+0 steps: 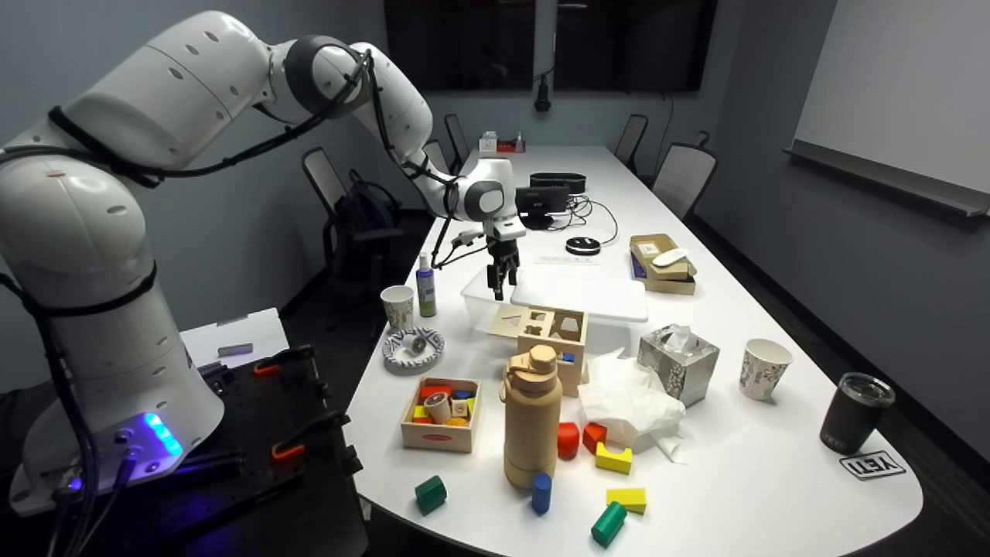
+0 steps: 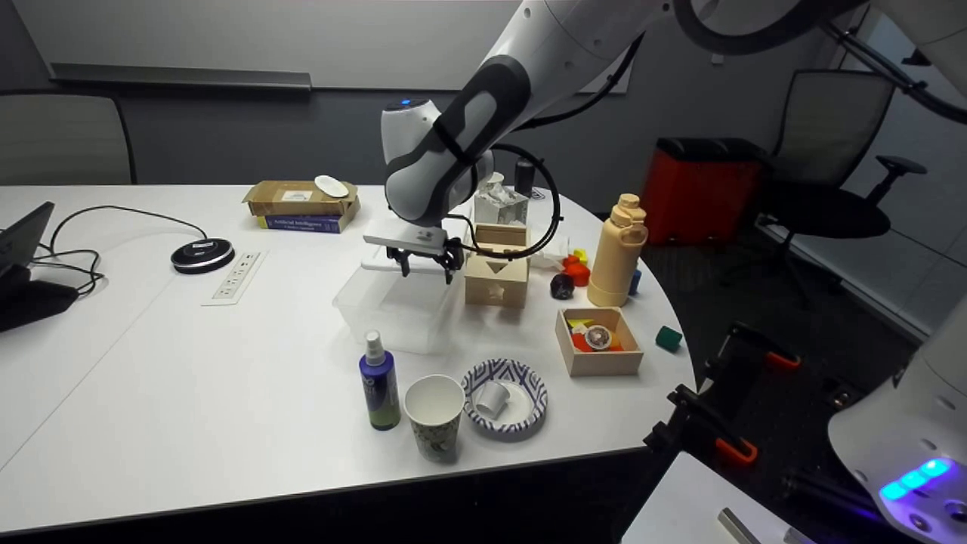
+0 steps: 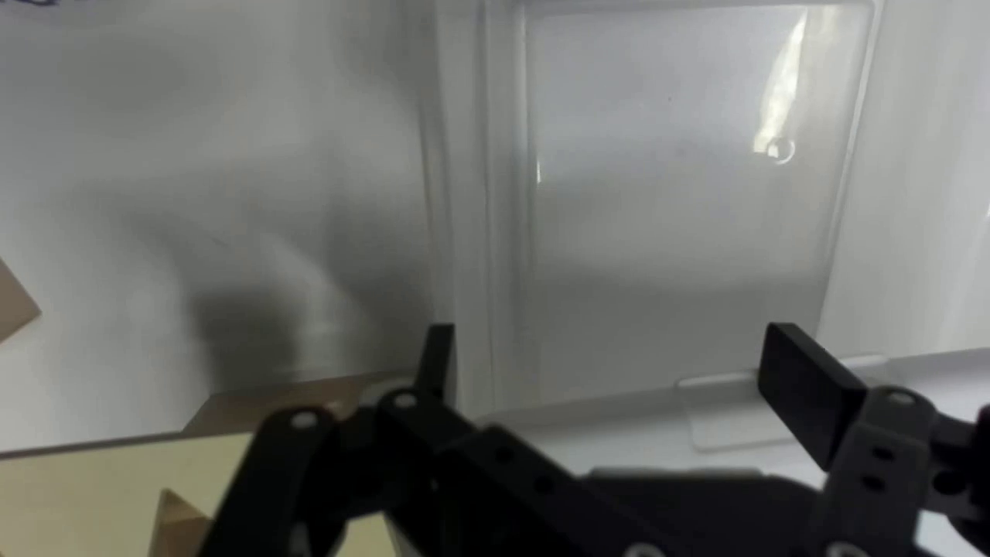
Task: Move the white lid to the right.
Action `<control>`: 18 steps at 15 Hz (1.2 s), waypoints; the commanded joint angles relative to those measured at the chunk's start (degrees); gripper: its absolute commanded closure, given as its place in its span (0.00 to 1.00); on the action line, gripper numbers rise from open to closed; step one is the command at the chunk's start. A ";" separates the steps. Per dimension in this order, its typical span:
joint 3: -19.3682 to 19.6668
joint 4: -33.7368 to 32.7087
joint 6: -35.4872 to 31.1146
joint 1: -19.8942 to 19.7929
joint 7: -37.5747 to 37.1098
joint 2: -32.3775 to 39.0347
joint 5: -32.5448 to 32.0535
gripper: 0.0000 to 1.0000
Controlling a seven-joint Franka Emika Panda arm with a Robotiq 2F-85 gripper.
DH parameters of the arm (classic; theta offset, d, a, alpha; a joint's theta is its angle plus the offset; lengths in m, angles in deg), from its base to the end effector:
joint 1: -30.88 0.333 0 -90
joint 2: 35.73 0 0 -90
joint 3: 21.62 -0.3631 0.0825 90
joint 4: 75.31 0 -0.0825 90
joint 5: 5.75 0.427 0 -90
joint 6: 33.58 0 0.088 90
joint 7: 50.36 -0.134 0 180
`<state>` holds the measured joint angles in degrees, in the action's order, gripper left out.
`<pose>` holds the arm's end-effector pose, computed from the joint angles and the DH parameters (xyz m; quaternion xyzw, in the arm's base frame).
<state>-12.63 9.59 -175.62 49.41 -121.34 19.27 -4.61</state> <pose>0.7640 0.1474 0.0762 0.8714 -0.4866 0.0552 0.0281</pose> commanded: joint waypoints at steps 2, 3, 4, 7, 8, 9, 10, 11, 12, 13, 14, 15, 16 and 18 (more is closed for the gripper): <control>0.52 -1.54 1.09 -0.80 -2.84 0.32 -0.58 0.00; 0.57 -1.60 1.04 -0.95 -2.96 0.34 -0.62 0.00; 0.63 -1.68 1.02 -1.01 -3.12 0.40 -0.65 0.00; 0.67 -1.86 1.11 -1.00 -3.82 0.45 -0.60 0.00; 0.58 -1.78 1.13 -0.92 -3.90 0.34 -0.56 0.00; 0.24 -1.43 1.22 -0.82 -3.71 -0.04 -0.47 0.00; 0.04 -1.06 1.32 -0.53 -3.54 -0.35 -0.59 0.00; -0.44 -0.36 1.56 -0.17 -3.23 -0.99 -0.58 0.00; -1.08 0.14 1.90 0.03 -3.01 -1.55 -0.34 0.00; -1.95 1.09 1.93 0.33 -2.58 -2.52 -0.19 0.00; -2.72 1.68 2.15 0.67 -2.36 -3.27 -0.15 0.00; -3.01 2.42 2.14 1.50 -2.52 -4.15 -0.55 0.00; -3.44 2.77 2.30 2.06 -2.47 -4.83 -0.76 0.00; -3.93 4.07 3.00 3.49 -2.46 -6.91 -1.34 0.00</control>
<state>-15.99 9.59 -175.00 51.20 -123.00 17.51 -4.84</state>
